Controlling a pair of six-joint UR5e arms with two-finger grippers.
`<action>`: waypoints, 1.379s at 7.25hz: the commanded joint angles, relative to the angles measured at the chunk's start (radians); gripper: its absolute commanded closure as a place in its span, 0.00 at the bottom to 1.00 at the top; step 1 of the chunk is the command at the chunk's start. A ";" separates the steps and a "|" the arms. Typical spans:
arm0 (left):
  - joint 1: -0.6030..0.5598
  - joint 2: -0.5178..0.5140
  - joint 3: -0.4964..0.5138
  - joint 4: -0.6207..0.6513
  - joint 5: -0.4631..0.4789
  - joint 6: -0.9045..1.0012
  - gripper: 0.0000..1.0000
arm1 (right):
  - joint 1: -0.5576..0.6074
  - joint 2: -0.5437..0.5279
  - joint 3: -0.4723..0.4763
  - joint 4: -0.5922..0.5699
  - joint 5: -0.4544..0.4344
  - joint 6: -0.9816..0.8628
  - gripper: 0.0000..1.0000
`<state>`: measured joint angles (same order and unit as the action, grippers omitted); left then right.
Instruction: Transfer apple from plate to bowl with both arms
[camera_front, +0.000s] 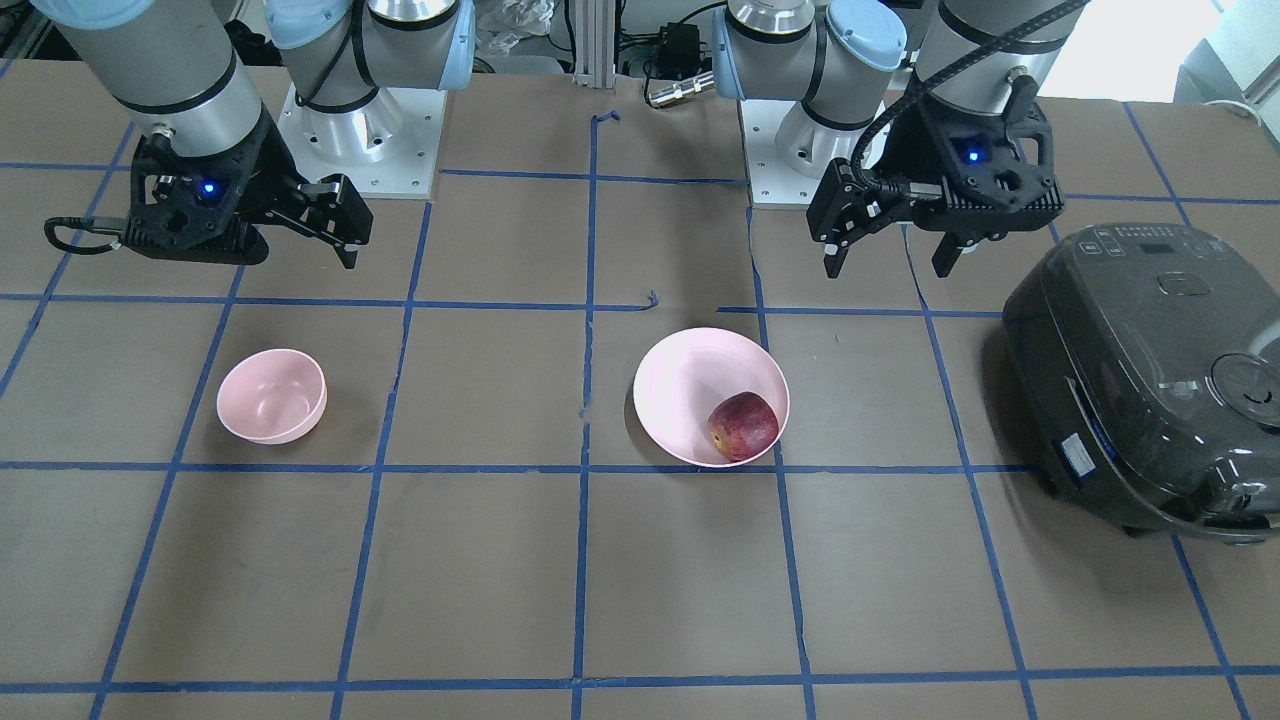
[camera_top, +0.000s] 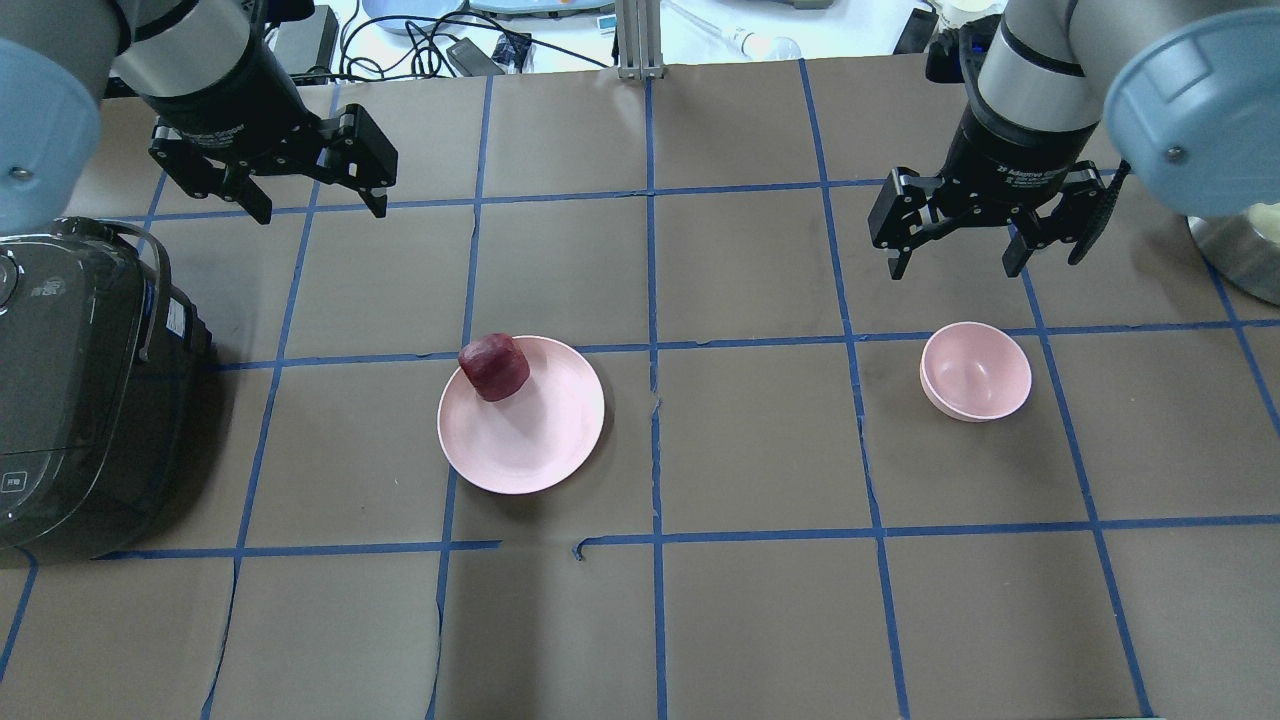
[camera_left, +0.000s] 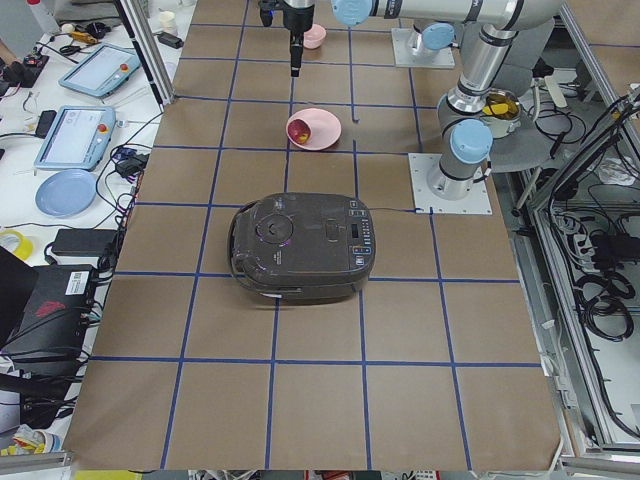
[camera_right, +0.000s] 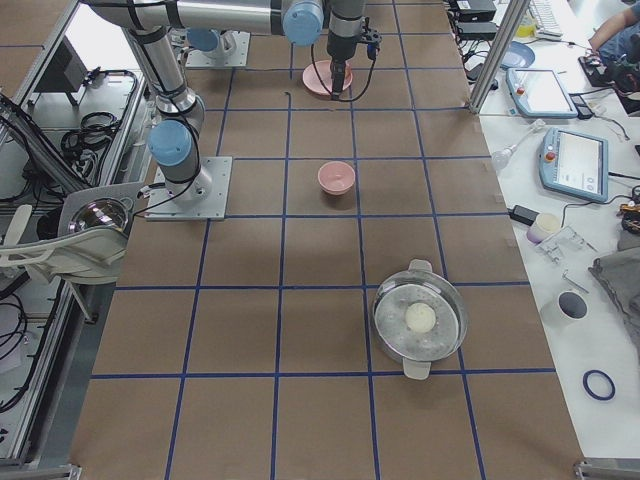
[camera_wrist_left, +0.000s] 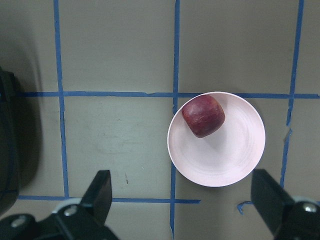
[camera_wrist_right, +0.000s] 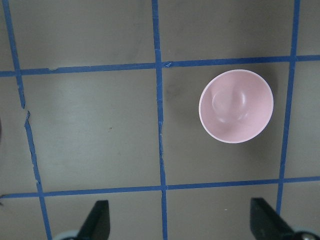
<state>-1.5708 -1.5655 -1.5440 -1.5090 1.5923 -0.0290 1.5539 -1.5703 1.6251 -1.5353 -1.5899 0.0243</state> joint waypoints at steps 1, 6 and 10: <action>0.000 -0.001 -0.001 0.001 0.000 0.001 0.00 | 0.000 0.001 -0.001 -0.002 -0.001 -0.006 0.00; 0.000 -0.005 -0.001 0.001 0.002 0.001 0.00 | 0.000 0.003 -0.002 -0.002 -0.001 -0.012 0.00; -0.003 -0.016 0.002 0.003 0.000 0.000 0.00 | 0.000 0.006 -0.004 -0.003 0.002 -0.007 0.00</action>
<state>-1.5718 -1.5785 -1.5415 -1.5065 1.5918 -0.0283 1.5539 -1.5653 1.6236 -1.5374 -1.5911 0.0154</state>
